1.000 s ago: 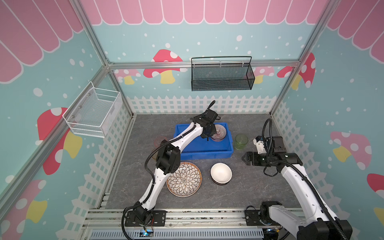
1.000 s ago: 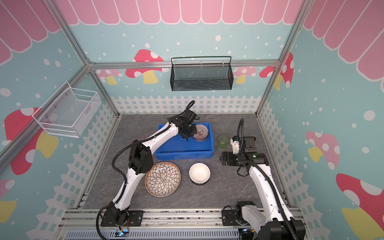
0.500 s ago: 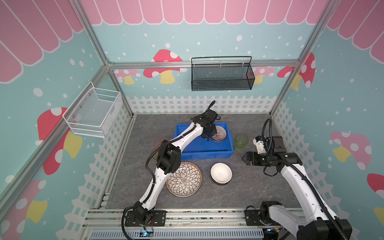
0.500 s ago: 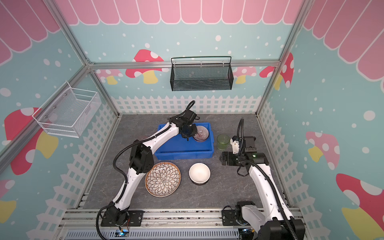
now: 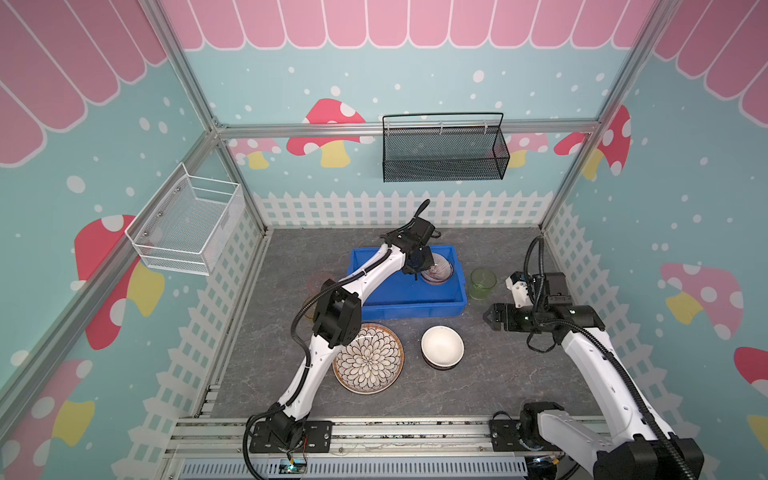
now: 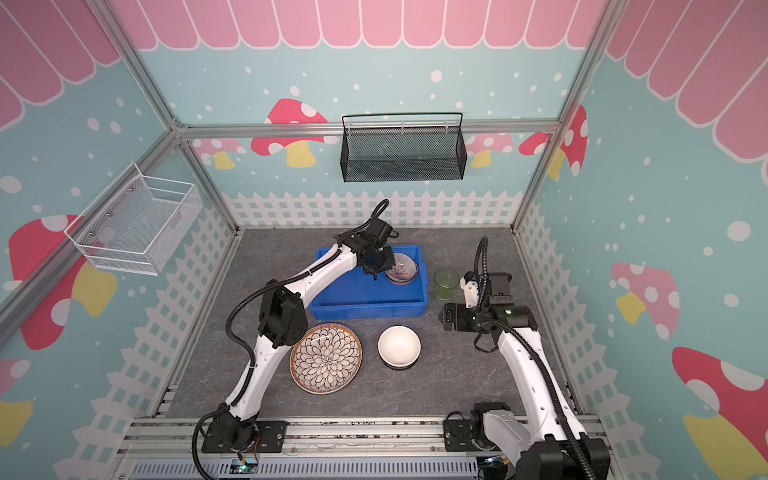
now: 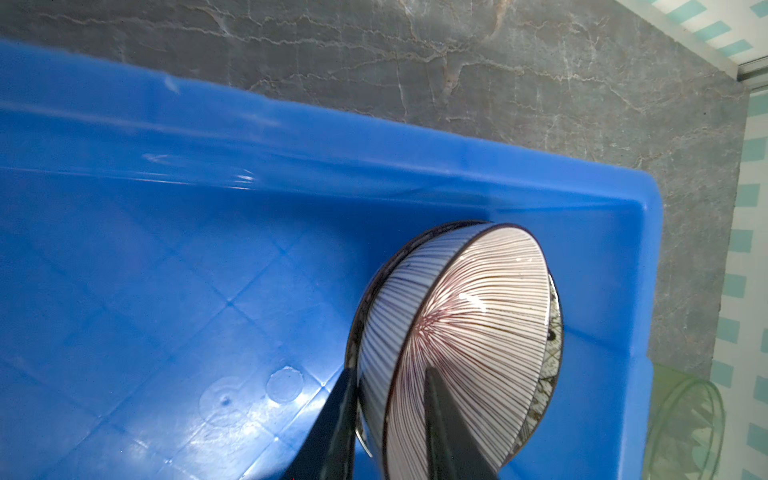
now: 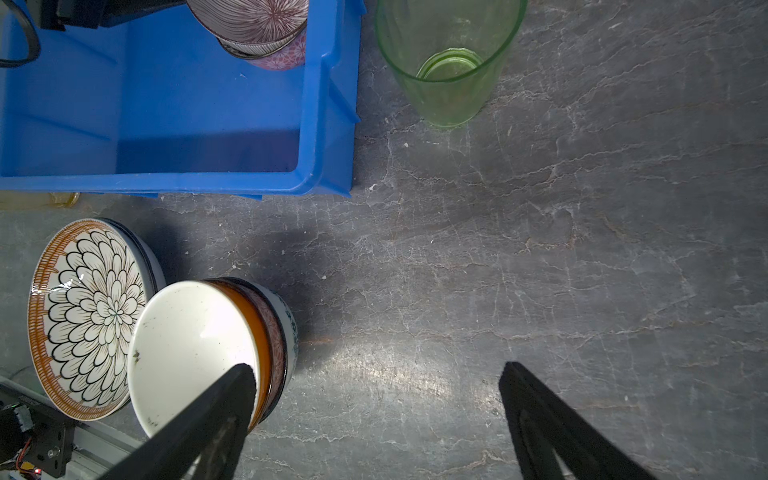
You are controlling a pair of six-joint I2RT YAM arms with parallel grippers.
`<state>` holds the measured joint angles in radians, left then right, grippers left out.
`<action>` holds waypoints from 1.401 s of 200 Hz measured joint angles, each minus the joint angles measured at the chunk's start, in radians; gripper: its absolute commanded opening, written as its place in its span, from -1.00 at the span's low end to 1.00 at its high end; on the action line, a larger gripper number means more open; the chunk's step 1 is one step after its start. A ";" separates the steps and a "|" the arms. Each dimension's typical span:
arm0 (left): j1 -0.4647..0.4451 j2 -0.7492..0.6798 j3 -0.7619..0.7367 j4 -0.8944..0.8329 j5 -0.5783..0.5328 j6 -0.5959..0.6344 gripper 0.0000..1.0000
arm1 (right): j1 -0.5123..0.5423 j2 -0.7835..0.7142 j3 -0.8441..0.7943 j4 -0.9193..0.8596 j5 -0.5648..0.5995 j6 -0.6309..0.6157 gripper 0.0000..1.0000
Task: Place the mixed dishes into the plastic bin
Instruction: 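Lower the striped bowl onto the leaf-print bowl and open the left gripper, then raise the left gripper from the bin while the right gripper moves to the stack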
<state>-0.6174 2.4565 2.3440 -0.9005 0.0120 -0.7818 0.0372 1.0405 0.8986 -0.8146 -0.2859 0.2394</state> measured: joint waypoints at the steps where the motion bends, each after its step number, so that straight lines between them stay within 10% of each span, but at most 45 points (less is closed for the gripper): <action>1: 0.000 0.000 0.000 0.000 0.001 0.000 -0.37 | 0.000 0.000 0.000 0.000 0.000 0.000 0.90; 128: 0.000 -0.110 -0.028 0.009 0.024 0.015 -0.11 | 0.000 0.003 -0.001 0.007 -0.055 -0.016 0.91; 207: 0.000 -0.314 -0.206 0.049 0.064 0.097 0.72 | 0.012 -0.043 -0.094 0.058 -0.202 0.000 0.66; 280: 0.000 -0.585 -0.494 0.113 0.063 0.140 0.78 | 0.270 -0.086 -0.158 0.114 -0.145 0.159 0.23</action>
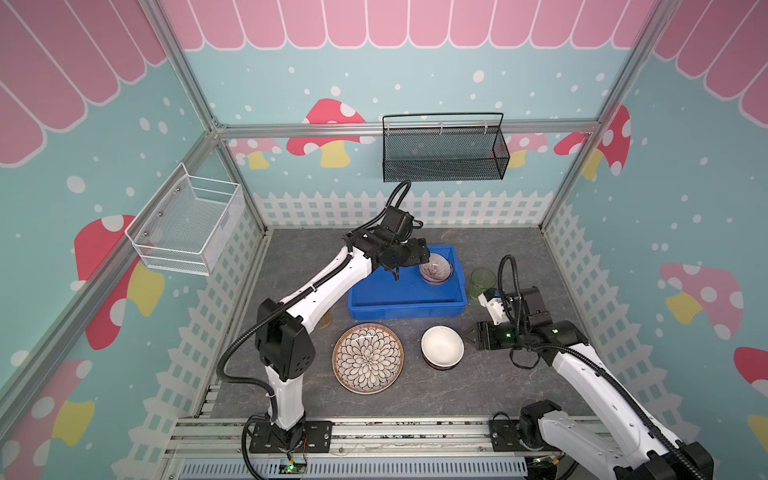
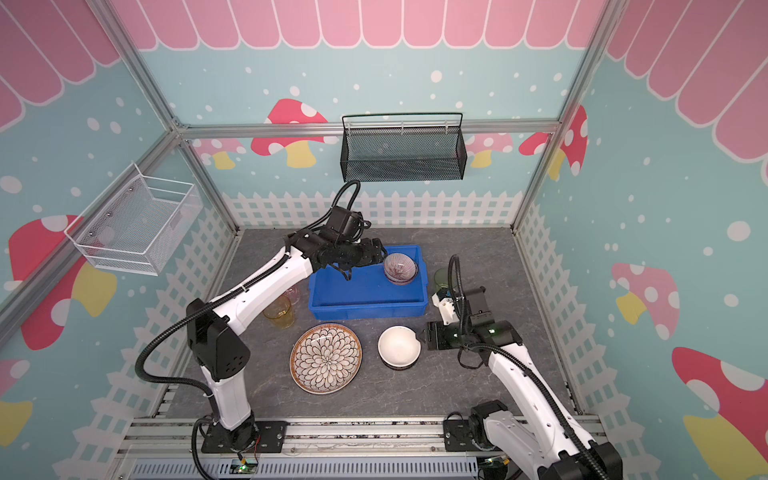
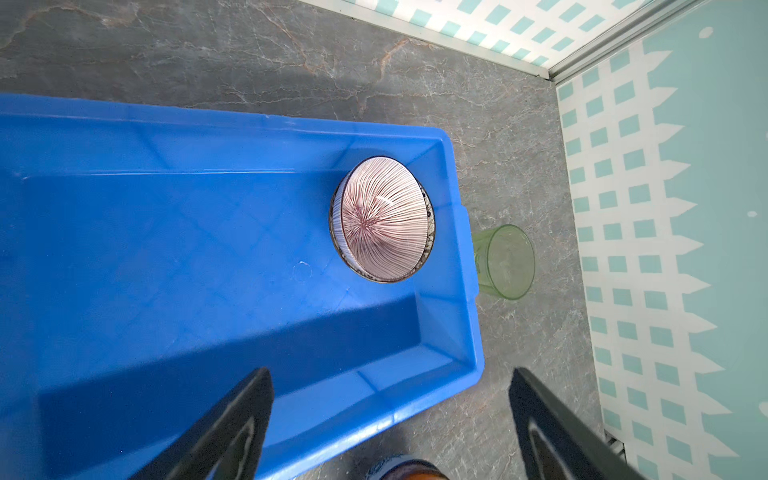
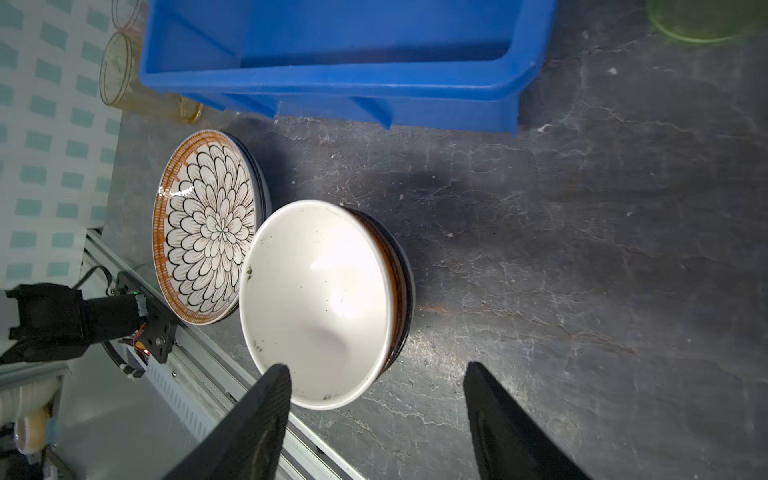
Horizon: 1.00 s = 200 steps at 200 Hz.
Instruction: Place the mixed dishes into the plastic bin
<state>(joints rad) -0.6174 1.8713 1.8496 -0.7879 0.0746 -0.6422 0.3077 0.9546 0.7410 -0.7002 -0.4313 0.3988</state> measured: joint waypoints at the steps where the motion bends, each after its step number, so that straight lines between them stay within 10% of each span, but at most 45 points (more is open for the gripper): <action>1: 0.000 -0.002 -0.003 0.000 0.000 0.000 0.78 | 0.004 0.001 0.000 0.002 0.002 0.004 0.22; 200: 0.028 -0.181 -0.274 0.089 -0.005 -0.008 0.78 | 0.192 0.196 0.000 0.080 0.211 0.128 -0.24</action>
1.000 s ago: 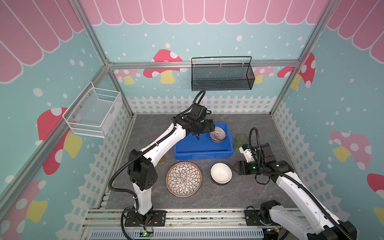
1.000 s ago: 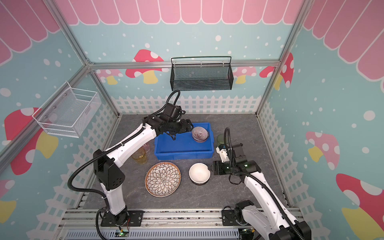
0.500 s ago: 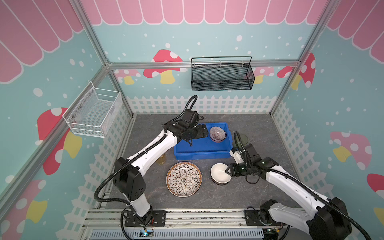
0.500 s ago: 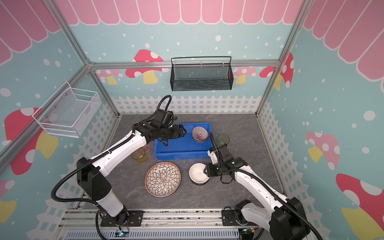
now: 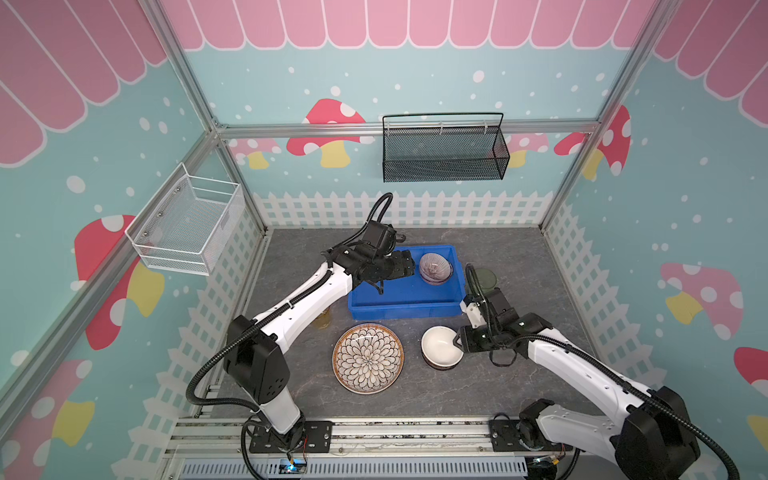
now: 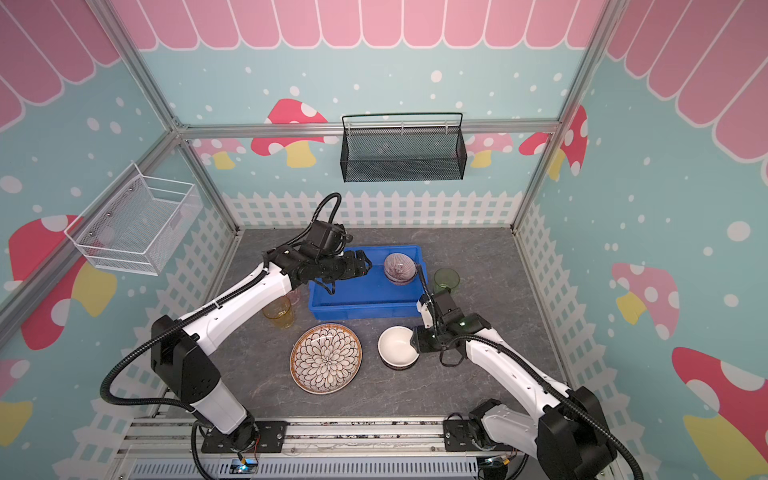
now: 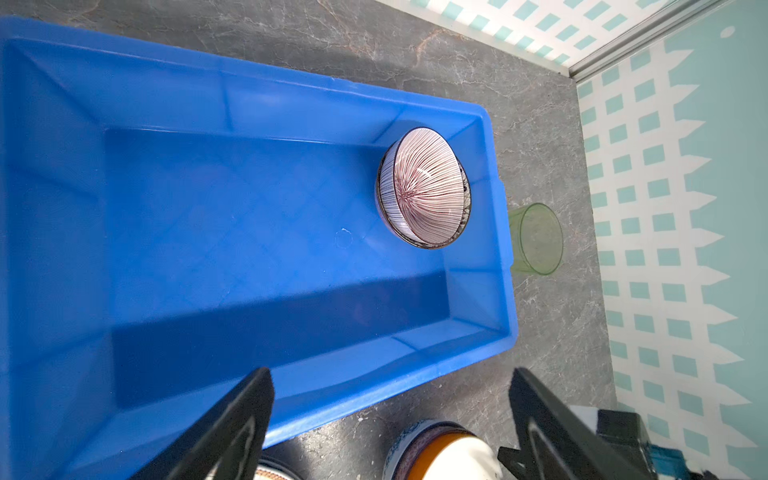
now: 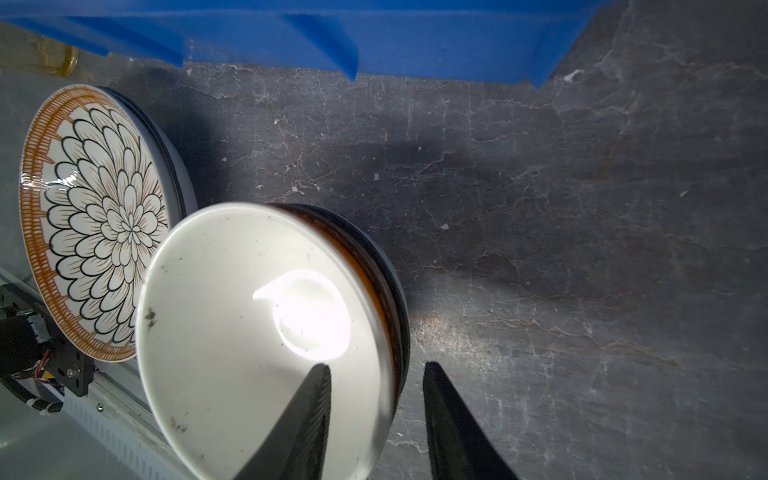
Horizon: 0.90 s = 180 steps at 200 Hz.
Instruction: Place the mixed dishes into the plastic bin
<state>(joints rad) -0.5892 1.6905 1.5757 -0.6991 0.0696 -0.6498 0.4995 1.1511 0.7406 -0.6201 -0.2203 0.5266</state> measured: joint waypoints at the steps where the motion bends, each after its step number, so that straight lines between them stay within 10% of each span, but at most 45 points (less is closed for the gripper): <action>1: 0.000 0.000 0.000 0.000 0.002 0.000 0.78 | 0.000 0.000 0.000 0.000 0.000 0.000 -0.25; 180: 0.000 0.029 -0.014 0.024 0.025 -0.001 0.78 | 0.005 0.033 0.019 0.008 0.023 0.002 -0.70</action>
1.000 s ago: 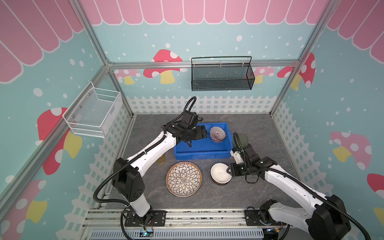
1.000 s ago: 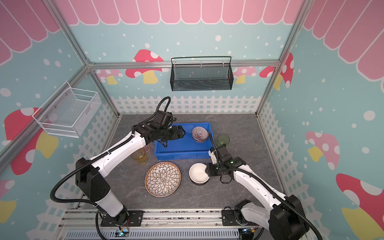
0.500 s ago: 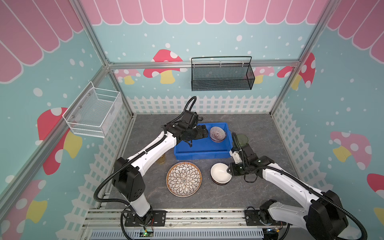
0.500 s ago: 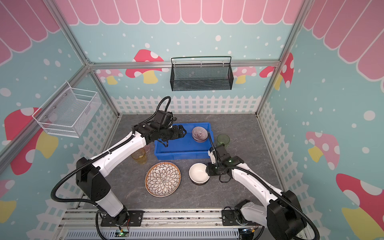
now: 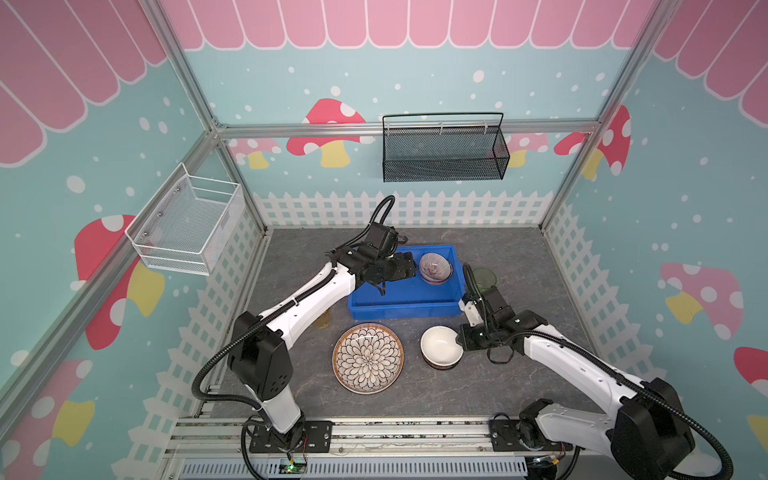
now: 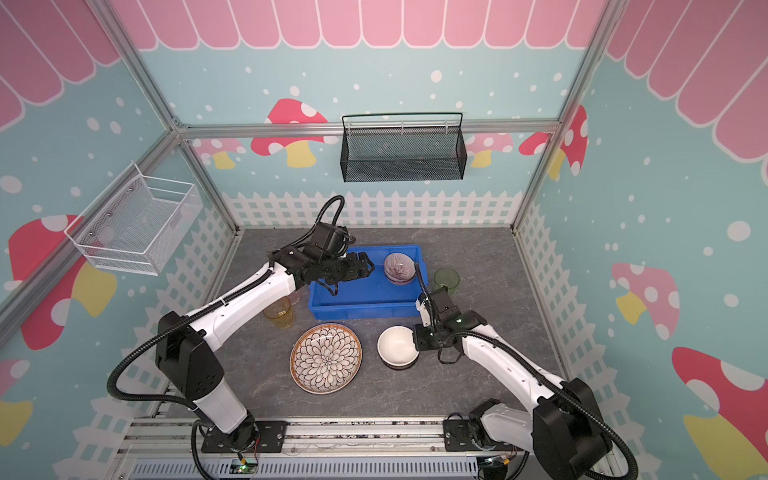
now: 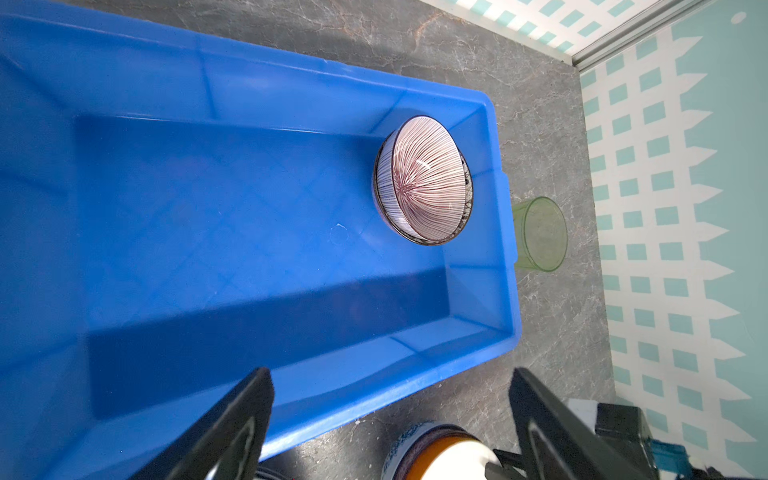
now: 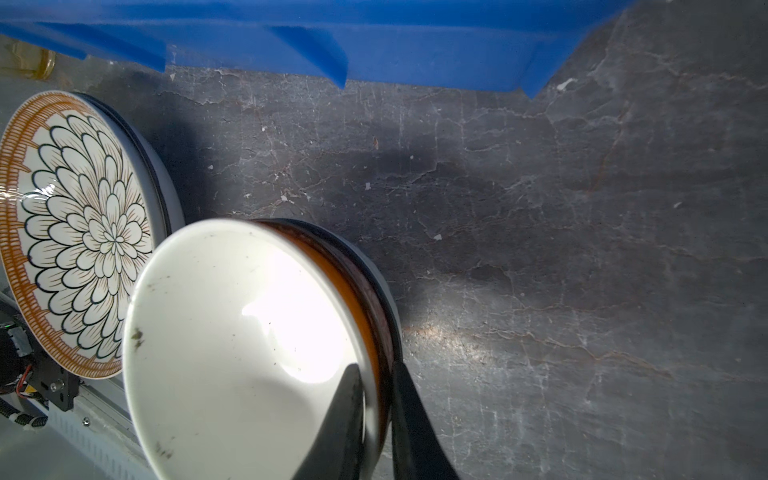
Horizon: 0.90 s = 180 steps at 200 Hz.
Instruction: Place the mixed dishes into the plastic bin
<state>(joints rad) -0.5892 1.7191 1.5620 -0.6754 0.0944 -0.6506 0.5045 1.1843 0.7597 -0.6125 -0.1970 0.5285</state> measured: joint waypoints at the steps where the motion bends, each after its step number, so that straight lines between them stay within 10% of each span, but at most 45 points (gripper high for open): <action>1: 0.000 0.000 0.000 0.000 0.000 0.000 0.78 | 0.000 0.000 0.001 -0.001 0.000 0.000 -0.70; 180: 0.000 0.006 -0.066 0.008 0.008 0.000 0.78 | 0.002 -0.016 0.037 -0.027 0.015 -0.001 -0.71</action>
<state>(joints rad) -0.5892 1.7252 1.4963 -0.6674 0.1024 -0.6506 0.5060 1.1679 0.7963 -0.6395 -0.1822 0.5278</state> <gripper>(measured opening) 0.891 0.145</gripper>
